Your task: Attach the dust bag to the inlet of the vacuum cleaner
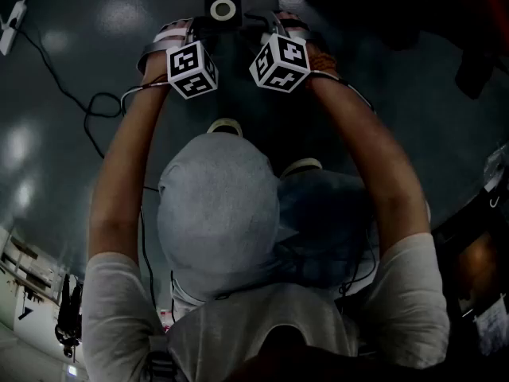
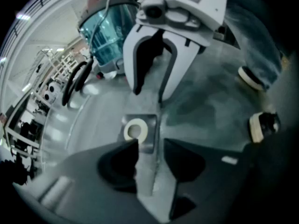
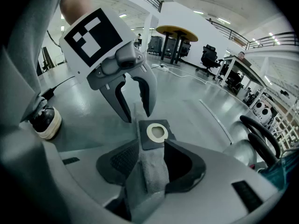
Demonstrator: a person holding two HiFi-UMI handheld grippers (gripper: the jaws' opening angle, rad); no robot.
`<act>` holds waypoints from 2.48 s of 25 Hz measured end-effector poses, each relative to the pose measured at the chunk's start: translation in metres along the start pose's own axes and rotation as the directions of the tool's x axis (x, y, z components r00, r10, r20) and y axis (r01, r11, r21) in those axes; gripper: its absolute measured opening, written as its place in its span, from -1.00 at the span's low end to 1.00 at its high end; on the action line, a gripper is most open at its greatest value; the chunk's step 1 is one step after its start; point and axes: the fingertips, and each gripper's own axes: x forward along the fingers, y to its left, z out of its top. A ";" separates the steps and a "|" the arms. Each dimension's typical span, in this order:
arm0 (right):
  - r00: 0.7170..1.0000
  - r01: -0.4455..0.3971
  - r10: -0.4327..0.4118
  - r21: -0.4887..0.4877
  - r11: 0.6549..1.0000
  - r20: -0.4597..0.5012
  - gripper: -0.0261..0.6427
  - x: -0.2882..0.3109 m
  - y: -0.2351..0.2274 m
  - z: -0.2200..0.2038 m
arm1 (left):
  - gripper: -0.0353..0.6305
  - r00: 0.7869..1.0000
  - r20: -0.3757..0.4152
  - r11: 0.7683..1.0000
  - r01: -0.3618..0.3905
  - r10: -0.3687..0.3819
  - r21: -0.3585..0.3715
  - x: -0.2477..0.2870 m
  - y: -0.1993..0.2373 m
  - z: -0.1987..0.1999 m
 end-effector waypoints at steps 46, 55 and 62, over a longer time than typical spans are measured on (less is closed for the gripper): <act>1.000 0.009 -0.011 -0.168 0.986 -0.012 -0.82 -0.111 0.001 0.024 | -0.89 0.840 -0.149 0.834 0.539 -0.522 0.116 -0.155 0.005 0.107; 0.996 -0.054 0.062 0.124 0.991 -0.061 -0.82 -0.288 0.002 0.007 | -0.89 0.815 -0.097 0.738 0.562 -0.572 0.372 -0.254 -0.010 0.243; 0.985 0.102 -0.071 0.198 0.975 -0.155 -0.82 -0.383 -0.018 -0.042 | -0.89 0.872 -0.045 0.735 0.437 -0.487 0.518 -0.268 -0.014 0.340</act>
